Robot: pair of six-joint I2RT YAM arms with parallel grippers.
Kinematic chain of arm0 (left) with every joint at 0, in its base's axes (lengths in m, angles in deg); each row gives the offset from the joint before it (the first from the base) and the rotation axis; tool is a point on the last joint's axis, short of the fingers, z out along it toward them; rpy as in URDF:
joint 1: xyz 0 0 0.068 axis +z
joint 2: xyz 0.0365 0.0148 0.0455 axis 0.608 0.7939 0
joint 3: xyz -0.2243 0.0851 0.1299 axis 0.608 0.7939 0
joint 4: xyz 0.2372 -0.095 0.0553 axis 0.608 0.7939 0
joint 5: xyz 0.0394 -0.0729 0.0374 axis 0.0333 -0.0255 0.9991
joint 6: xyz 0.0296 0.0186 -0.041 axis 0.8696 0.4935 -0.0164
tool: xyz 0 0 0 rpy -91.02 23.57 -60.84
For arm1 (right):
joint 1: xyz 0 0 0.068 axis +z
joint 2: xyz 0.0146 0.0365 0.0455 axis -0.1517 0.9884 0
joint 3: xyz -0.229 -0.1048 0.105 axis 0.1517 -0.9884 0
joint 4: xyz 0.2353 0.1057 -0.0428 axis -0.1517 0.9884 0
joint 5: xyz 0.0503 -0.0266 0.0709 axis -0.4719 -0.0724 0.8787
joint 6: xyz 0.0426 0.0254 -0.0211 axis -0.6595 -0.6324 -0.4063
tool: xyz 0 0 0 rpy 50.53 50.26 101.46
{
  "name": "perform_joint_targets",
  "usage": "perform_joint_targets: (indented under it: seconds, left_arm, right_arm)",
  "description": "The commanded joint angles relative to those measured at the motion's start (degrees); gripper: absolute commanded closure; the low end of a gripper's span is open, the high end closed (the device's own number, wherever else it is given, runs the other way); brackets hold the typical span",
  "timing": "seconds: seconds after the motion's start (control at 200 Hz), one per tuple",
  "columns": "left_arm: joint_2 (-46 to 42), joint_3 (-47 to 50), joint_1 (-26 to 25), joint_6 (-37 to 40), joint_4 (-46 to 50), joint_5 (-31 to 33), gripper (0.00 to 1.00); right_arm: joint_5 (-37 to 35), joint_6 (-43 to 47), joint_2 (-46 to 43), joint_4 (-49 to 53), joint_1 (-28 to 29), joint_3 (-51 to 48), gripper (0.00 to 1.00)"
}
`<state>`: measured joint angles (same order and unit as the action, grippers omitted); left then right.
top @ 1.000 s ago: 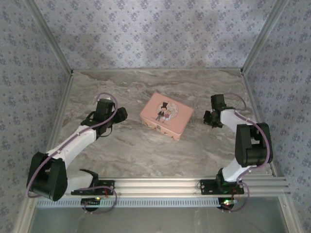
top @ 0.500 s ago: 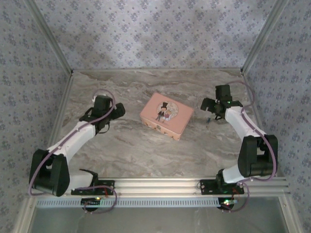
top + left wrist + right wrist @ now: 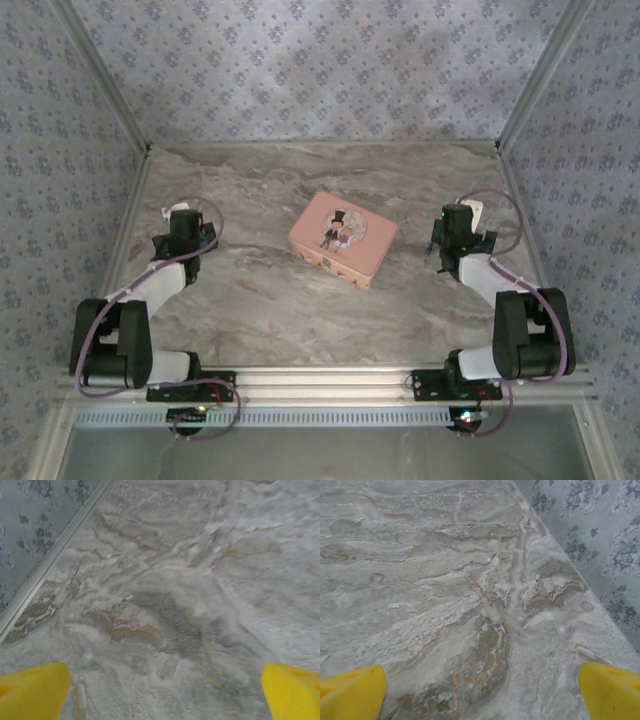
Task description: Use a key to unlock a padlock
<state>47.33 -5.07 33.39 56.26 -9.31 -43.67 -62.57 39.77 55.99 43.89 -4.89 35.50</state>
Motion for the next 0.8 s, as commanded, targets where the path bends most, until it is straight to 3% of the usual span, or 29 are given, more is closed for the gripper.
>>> perform_joint_targets:
  seconds: [0.0, 0.095, 0.15, 0.2, 0.255, 0.285, 0.345, 0.415, 0.495, 0.66, 0.795]
  left_arm:
    - [2.4, 3.9, 1.0, 3.7, -16.3, -1.8, 0.02]
    - [5.0, 4.0, 1.8, 6.6, -21.2, -5.6, 0.02]
    - [5.5, 4.8, 1.7, 9.5, -24.0, -8.4, 0.02]
    - [6.9, 8.6, 2.2, 10.8, -33.0, -11.7, 0.02]
    - [11.1, 13.0, 3.1, 11.0, -44.4, -14.3, 0.02]
    - [12.9, 14.1, 3.1, 11.3, -50.6, -13.6, 0.02]
    - [10.4, 10.2, 3.0, 9.5, -38.2, -11.2, 0.02]
    - [11.4, 11.3, 3.2, 9.0, -42.3, -8.8, 0.02]
    - [11.4, 11.5, 2.8, 9.1, -42.6, -8.3, 0.02]
    - [11.3, 11.2, 2.7, 9.0, -41.8, -8.0, 0.02]
    - [11.1, 11.1, 2.7, 8.9, -41.2, -8.0, 0.02]
  right_arm:
    - [-3.4, 3.1, 2.2, -16.6, -0.4, -4.4, 0.0]
    - [-1.0, 2.1, 2.9, -21.5, -0.4, -6.7, 0.0]
    - [3.6, 3.8, 3.6, -29.3, -0.6, -9.7, 0.0]
    - [6.5, 8.4, 5.7, -37.7, -0.5, -12.3, 0.0]
    - [13.5, 7.2, 5.0, -34.7, -0.9, -12.5, 0.0]
    - [16.4, 8.5, 5.5, -37.9, -2.1, -13.4, 0.0]
    - [18.6, 7.7, 9.8, -47.9, -4.2, -16.2, 0.0]
    - [16.7, 5.4, 7.0, -38.5, -4.0, -14.1, 0.0]
    - [11.6, 10.8, 8.4, -46.3, -0.1, -16.3, 0.0]
    - [20.3, 8.5, 8.1, -40.3, -4.1, -13.8, 0.0]
    - [18.7, 9.0, 8.1, -41.7, -3.4, -14.3, 0.0]
